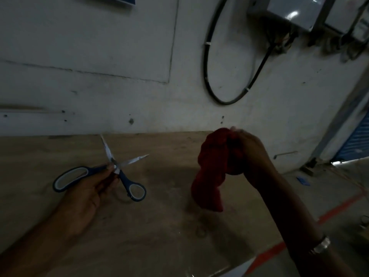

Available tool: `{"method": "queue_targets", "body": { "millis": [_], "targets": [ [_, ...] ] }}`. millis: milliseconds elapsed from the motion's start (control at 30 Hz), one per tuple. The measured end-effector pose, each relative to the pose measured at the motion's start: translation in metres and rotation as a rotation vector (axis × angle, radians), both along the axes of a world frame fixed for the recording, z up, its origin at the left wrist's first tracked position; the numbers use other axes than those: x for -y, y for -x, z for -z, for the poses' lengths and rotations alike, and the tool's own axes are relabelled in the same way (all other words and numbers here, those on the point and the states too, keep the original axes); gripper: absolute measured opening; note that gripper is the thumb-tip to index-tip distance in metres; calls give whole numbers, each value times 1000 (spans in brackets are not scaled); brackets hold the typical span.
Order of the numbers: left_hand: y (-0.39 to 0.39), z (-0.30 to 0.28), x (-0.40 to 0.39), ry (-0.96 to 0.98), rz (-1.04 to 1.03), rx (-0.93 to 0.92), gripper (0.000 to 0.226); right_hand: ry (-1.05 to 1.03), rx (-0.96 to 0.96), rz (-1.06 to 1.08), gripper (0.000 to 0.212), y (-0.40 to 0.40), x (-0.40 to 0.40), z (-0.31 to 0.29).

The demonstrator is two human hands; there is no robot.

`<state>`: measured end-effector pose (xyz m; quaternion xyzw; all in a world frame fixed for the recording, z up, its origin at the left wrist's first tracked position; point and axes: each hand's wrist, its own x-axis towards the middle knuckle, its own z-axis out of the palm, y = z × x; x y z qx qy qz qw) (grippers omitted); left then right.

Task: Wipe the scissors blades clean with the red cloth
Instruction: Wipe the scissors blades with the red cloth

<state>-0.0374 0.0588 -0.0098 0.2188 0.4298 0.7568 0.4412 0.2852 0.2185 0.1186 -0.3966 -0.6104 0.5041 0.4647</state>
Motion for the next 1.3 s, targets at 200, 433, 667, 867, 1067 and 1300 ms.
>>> {"method": "queue_targets", "body": {
  "millis": [200, 433, 667, 867, 1067, 1300],
  "targets": [
    [2, -13, 4, 0, -59, 93, 20, 123, 362, -285, 37, 41, 1, 0],
    [5, -10, 0, 2, -37, 151, 25, -150, 698, -713, 48, -2, -11, 6],
    [0, -12, -2, 9, -42, 125, 31, -71, 1073, -470, 31, 8, -16, 33],
    [0, -14, 0, 14, -47, 131, 20, -203, 1085, -414, 35, 55, -10, 37],
    [1, -13, 0, 19, -42, 119, 33, -383, 1201, -377, 22, 63, -9, 30],
    [1, -15, 1, 23, -60, 128, 18, -672, 562, 8, 15, 41, 24, -43]
  ]
}}
